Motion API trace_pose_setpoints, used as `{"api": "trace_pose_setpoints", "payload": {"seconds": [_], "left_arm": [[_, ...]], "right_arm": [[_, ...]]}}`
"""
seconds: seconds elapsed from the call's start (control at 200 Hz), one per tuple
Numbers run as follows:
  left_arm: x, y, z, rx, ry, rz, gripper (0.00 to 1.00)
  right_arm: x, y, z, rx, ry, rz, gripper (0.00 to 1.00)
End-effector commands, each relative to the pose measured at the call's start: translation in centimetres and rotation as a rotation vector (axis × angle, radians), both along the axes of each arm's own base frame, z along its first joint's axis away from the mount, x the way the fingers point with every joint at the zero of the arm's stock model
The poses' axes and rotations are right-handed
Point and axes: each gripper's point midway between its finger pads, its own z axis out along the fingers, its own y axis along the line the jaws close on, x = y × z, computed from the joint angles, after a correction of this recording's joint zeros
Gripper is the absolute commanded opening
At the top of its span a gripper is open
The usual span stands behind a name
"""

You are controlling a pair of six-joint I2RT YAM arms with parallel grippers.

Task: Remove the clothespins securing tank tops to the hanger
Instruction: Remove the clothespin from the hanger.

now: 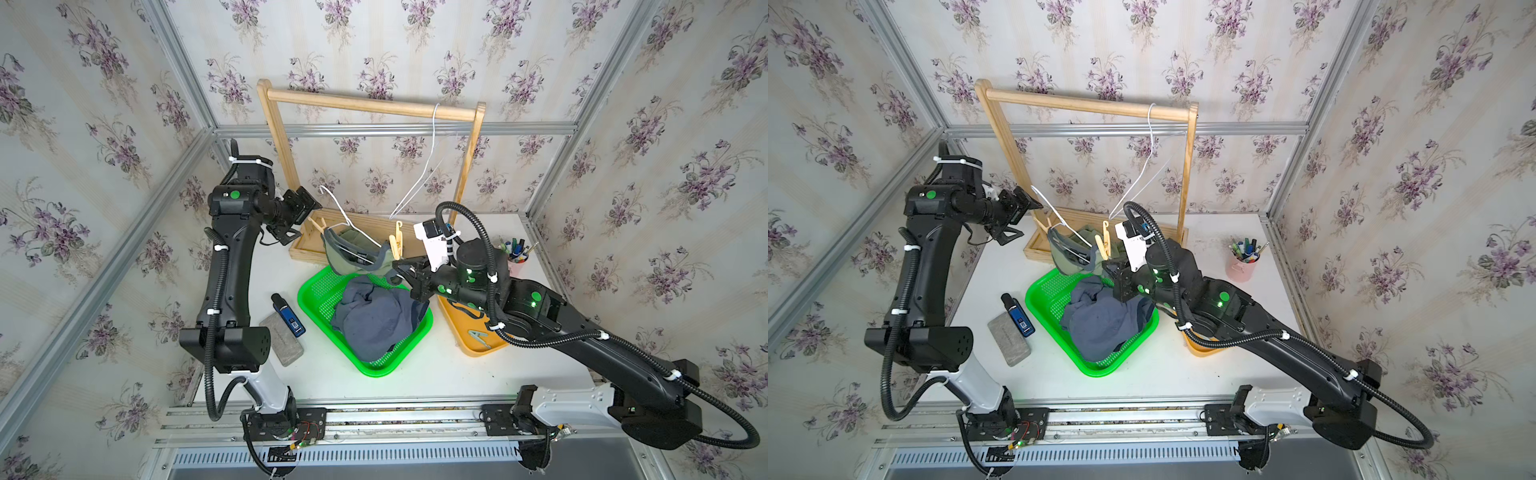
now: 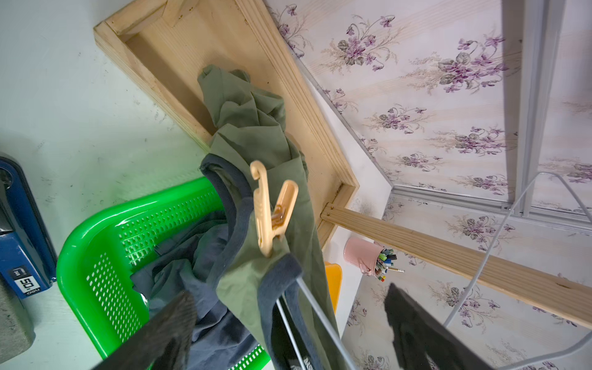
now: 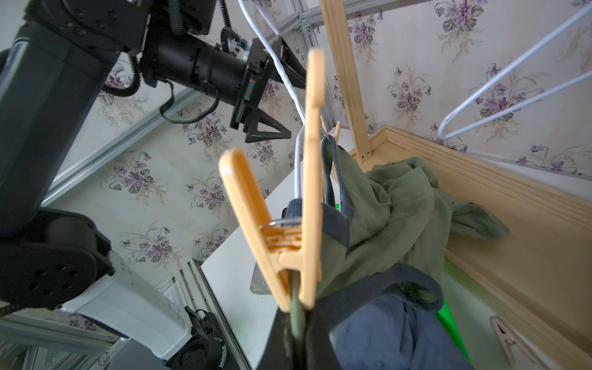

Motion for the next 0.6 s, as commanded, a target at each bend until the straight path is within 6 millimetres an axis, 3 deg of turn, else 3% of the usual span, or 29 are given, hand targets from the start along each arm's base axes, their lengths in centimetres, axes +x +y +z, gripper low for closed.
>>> {"api": "trace_pose_setpoints", "payload": {"seconds": [0.0, 0.275, 0.594], "left_arm": [[-0.2, -0.3, -1.1, -0.015, 0.049, 0.007, 0.95], [-0.2, 0.3, -4.6, 0.039, 0.144, 0.003, 0.9], [-0.3, 0.5, -5.6, 0.063, 0.182, -0.006, 0.65]], "right_arm": [[-0.1, -0.2, 2.3, 0.084, -0.047, -0.036, 0.0], [-1.3, -0.3, 1.9, 0.061, -0.07, -0.032, 0.0], [-2.4, -0.4, 1.6, 0.027, -0.089, -0.016, 0.0]]}}
